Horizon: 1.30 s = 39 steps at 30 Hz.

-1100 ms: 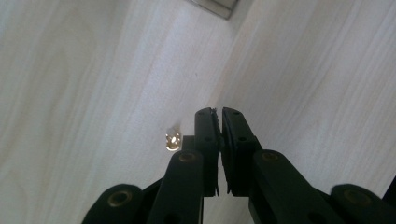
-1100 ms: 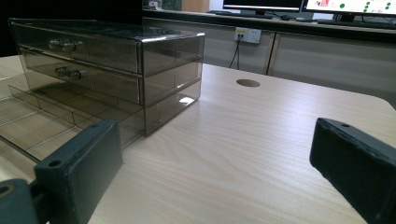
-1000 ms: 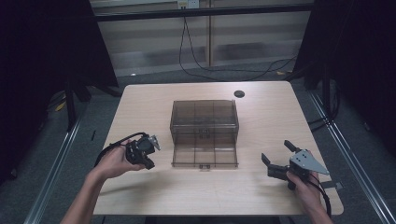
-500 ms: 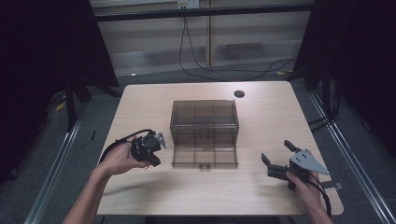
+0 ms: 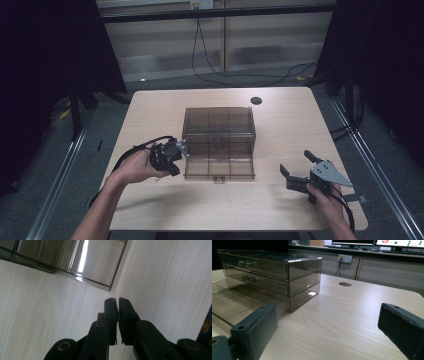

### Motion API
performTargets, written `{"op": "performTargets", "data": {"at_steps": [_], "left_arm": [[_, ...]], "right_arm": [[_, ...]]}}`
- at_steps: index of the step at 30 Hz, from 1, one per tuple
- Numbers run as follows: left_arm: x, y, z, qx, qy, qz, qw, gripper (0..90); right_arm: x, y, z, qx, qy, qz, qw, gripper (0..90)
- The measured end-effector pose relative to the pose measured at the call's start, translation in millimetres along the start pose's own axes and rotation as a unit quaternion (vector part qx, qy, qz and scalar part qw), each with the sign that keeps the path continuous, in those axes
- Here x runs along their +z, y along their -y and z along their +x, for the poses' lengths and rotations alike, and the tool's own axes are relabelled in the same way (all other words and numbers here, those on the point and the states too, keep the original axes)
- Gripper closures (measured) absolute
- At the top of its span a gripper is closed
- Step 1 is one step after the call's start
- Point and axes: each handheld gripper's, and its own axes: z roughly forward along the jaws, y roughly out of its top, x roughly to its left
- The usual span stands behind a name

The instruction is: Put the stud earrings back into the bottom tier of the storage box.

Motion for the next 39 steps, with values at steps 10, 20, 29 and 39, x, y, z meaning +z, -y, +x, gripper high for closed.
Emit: {"op": "performTargets", "data": {"at_steps": [10,20,29,39], "left_arm": [[0.2,-16.2,3.5,-0.001,-0.004,-0.002,1.0000,85.8],[0.8,-34.0,0.4,0.012,-0.002,-0.004,0.9999,85.6],[7.2,-50.1,-2.4,0.025,0.010,0.000,0.9996,85.6],[15.2,-66.1,-1.4,0.032,0.003,0.011,0.9994,85.5]], "right_arm": [[0.2,-0.1,-0.2,0.002,-0.005,0.000,1.0000,1.9],[0.1,-0.1,0.1,0.000,-0.001,-0.001,1.0000,1.9],[0.1,-0.1,0.1,0.001,-0.001,0.000,1.0000,1.9],[0.3,-0.1,0.1,0.000,-0.002,0.001,1.0000,1.9]]}}
